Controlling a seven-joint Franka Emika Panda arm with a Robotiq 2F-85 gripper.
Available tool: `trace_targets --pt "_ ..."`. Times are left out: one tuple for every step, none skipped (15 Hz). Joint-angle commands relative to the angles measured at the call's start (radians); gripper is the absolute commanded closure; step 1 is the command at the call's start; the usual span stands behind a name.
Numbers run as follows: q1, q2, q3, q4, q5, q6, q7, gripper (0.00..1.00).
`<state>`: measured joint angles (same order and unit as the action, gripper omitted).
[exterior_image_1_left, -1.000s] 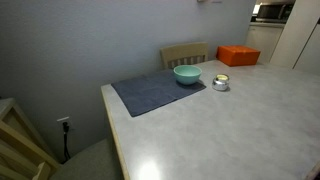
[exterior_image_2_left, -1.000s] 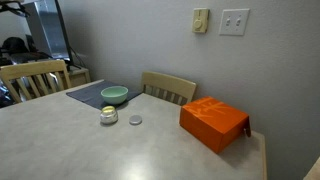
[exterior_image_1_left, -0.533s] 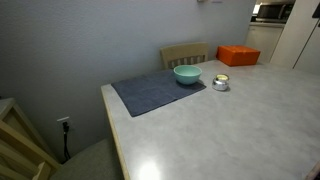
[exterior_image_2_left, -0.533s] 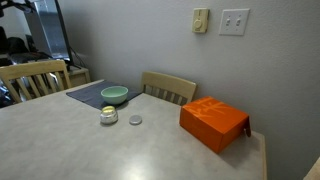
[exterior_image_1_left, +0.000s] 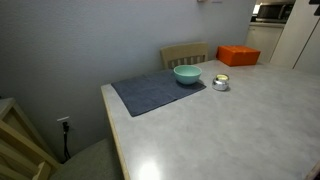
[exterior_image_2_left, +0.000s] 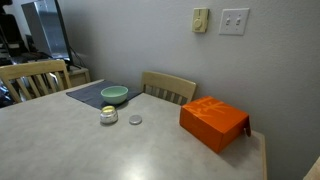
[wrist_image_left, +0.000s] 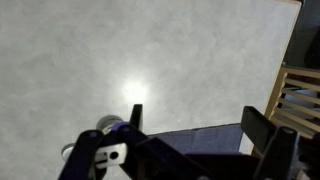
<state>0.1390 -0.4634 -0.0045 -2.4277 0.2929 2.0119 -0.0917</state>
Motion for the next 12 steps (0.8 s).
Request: trace_targets --pt "-0.018 0.015 0.018 -0.013 -0.004 0.109 -0.009 0.0" --pt "-0.013 0.022 0.018 -0.018 -0.008 0.153 -0.03 0.0" --pt "-0.009 0.036 0.019 -0.022 -0.029 0.2 -0.065 0.0" --pt "-0.007 0.056 0.016 -0.017 -0.047 0.218 -0.089 0.0" --pt "0.0 0.086 -0.003 -0.006 -0.033 0.231 -0.12 0.0" --pt "0.0 0.103 -0.005 -0.001 -0.036 0.246 -0.132 0.0" --pt "0.0 0.138 -0.014 0.01 -0.02 0.269 -0.15 0.0" --pt "-0.004 0.166 -0.019 0.017 -0.017 0.293 -0.155 0.0" --pt "-0.01 0.203 -0.033 0.037 -0.006 0.298 -0.159 0.0" --pt "-0.007 0.123 -0.007 -0.005 -0.024 0.273 -0.118 0.0" --pt "-0.009 0.143 -0.01 -0.001 -0.024 0.278 -0.119 0.0" --pt "-0.009 0.148 -0.009 0.0 -0.024 0.278 -0.119 0.0"
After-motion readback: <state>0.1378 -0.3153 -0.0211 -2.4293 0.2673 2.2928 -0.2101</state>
